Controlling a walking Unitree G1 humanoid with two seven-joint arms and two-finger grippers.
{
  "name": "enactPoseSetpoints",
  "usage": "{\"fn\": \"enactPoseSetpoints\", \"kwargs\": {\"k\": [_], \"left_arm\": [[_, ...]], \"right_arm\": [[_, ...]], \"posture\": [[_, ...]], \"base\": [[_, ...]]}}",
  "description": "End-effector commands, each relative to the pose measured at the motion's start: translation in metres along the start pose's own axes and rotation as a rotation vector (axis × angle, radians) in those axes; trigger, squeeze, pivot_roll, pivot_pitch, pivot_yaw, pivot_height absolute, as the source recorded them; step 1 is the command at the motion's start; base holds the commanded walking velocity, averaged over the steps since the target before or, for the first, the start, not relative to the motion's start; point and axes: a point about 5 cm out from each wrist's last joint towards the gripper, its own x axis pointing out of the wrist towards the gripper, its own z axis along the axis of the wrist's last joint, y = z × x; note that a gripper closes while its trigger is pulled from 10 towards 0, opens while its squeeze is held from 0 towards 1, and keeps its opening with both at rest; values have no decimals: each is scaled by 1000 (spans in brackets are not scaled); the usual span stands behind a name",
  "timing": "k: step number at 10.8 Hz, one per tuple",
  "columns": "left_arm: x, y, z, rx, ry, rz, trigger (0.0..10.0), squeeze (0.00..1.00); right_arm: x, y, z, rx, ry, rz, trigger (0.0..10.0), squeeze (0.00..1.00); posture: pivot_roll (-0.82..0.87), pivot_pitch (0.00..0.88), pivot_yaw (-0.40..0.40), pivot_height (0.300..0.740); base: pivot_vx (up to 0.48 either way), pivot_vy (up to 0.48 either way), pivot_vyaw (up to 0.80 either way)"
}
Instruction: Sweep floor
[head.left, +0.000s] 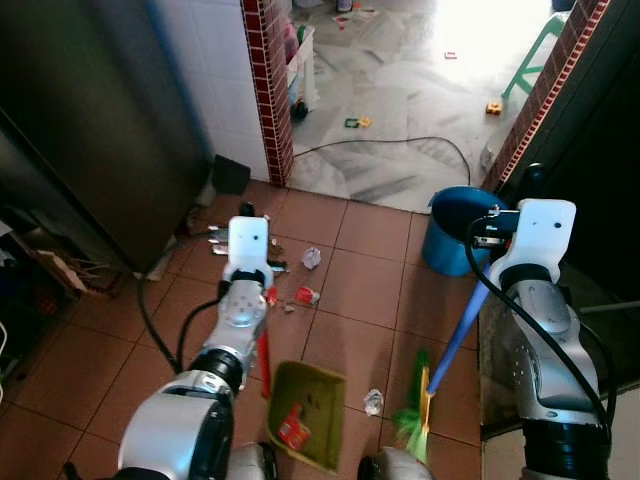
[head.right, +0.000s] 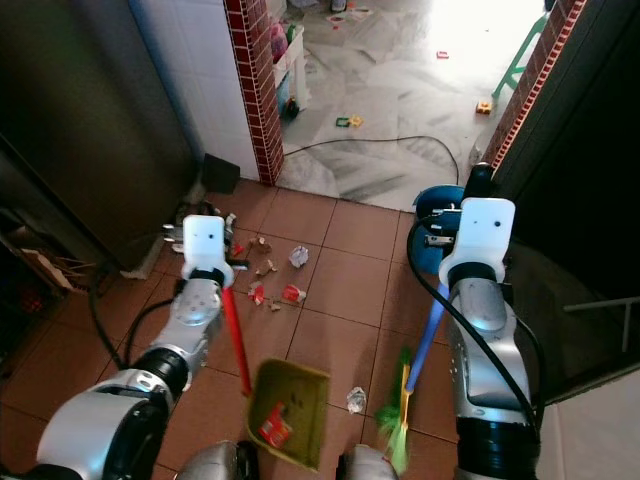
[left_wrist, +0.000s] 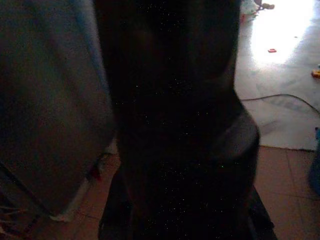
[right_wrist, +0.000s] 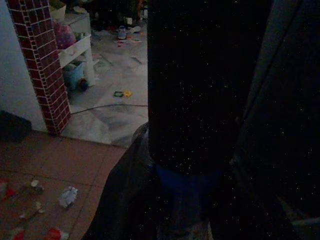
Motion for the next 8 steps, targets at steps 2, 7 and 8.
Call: {"fn": "enactPoseSetpoints", "kwargs": {"k": [2,7,8], "left_arm": [[2,1,2,67,-21,-7,10000,0],[-1,-9,1,100,-23,-41,10000,0],[-1,-10,1,105,-22,-46,10000,0]], "right_arm": [[-3,8,-2,71,31,49,10000,0],[-3,23,9,330,37,165,10000,0],[-4,25,14,360,25,185,10000,0]], "posture": [[-246,157,45,740],[-260,143,61,740],[-262,140,62,740]], "base": [[0,0,0],[0,0,0],[0,0,0]]}}
